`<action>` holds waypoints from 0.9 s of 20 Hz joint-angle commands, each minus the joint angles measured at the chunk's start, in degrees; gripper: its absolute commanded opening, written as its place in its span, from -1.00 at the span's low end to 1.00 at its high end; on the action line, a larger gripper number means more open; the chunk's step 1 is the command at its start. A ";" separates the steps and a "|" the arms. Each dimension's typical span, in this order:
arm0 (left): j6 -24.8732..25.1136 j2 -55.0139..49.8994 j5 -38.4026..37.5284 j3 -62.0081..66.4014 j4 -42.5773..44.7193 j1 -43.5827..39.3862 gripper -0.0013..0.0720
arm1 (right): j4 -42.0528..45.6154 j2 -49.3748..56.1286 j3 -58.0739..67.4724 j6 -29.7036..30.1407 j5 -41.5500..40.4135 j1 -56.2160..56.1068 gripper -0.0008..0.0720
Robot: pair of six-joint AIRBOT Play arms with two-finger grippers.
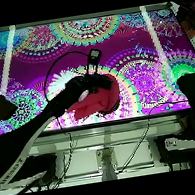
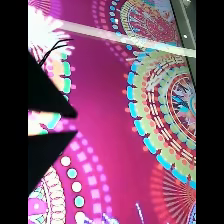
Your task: Fold the clothes and pants, and hang the long-sleeved shirts on hangers.
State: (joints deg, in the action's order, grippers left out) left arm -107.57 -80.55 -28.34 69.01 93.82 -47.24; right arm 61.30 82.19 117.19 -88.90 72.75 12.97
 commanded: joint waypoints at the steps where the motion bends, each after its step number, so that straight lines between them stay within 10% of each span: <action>1: -0.02 -0.63 0.92 0.09 -0.02 -1.57 0.66 | 0.48 0.04 0.00 -0.07 -0.35 0.02 -0.05; 6: 0.00 14.82 -1.16 0.07 4.61 -1.16 0.50 | 0.48 0.39 -1.62 -0.04 0.04 0.00 0.06; 8: 0.00 20.65 -4.42 0.07 13.44 0.07 -0.66 | 0.48 1.60 -2.36 -0.02 2.58 0.00 -0.11; 9: 0.00 22.75 -7.76 0.07 15.58 1.22 -0.95 | 0.48 2.36 -2.38 -0.02 4.83 0.00 -0.65; 10: 0.02 24.15 -11.32 0.07 15.63 2.73 -0.95 | 0.46 3.21 -2.38 -0.07 7.39 0.00 -0.92; 13: 4.52 25.03 -23.45 -0.76 14.45 8.00 -0.95 | 0.33 5.75 -2.40 -0.20 17.05 -0.04 -0.94; 18: 13.55 25.09 -23.15 -11.15 2.14 19.28 -0.96 | -5.18 6.69 -9.18 3.63 21.99 -0.02 -0.94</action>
State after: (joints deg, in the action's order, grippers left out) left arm -98.65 -55.99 -49.06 62.83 102.94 -34.06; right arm 59.92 88.27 111.68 -88.23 90.45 12.97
